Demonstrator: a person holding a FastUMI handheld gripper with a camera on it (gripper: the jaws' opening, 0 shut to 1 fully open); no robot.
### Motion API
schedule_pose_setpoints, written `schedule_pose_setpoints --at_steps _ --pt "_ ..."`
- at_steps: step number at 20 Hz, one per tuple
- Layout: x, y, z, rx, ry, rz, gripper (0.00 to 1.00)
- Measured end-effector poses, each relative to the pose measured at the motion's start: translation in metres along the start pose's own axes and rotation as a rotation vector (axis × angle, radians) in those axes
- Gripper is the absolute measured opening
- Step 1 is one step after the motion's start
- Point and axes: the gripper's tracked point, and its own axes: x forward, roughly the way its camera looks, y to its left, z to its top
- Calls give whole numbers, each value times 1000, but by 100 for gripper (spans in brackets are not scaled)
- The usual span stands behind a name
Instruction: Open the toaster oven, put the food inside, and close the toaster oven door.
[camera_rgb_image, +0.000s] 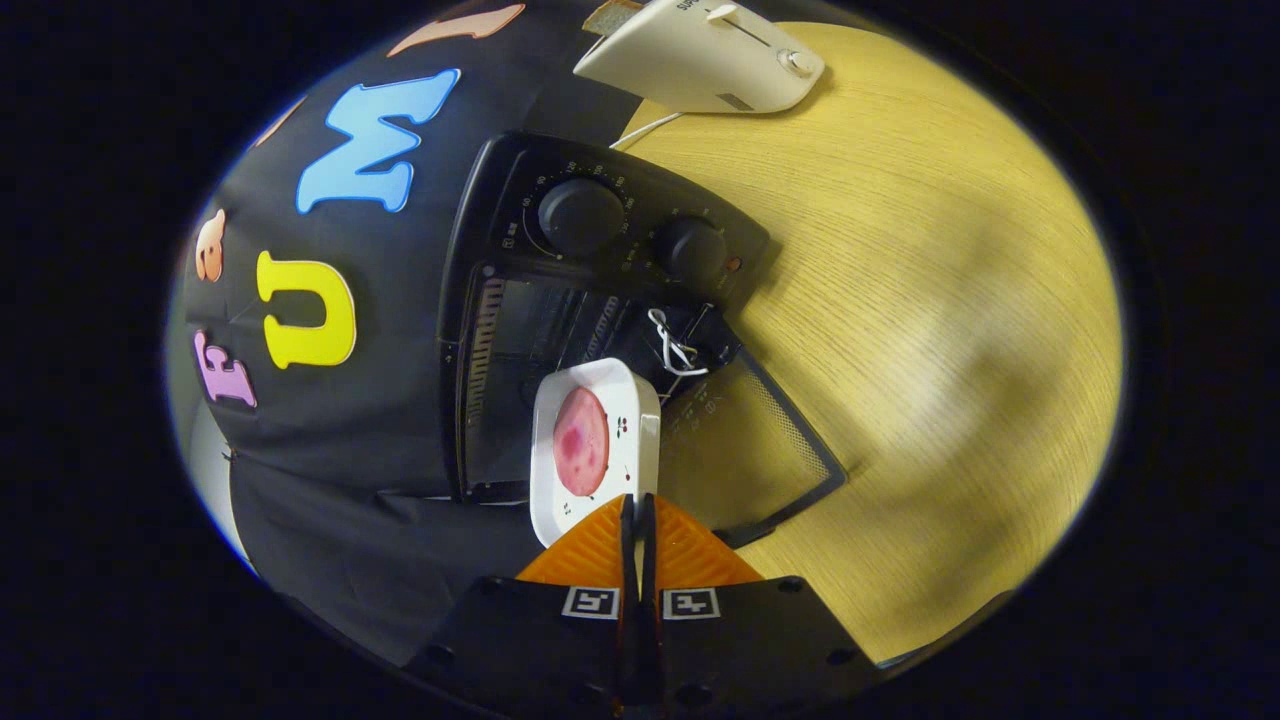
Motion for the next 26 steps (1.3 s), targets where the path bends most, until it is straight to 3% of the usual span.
schedule_pose_setpoints --at_steps 18,26 --pt "82 31 43 191 -319 30 2" --pt "92 41 40 222 -336 51 7"
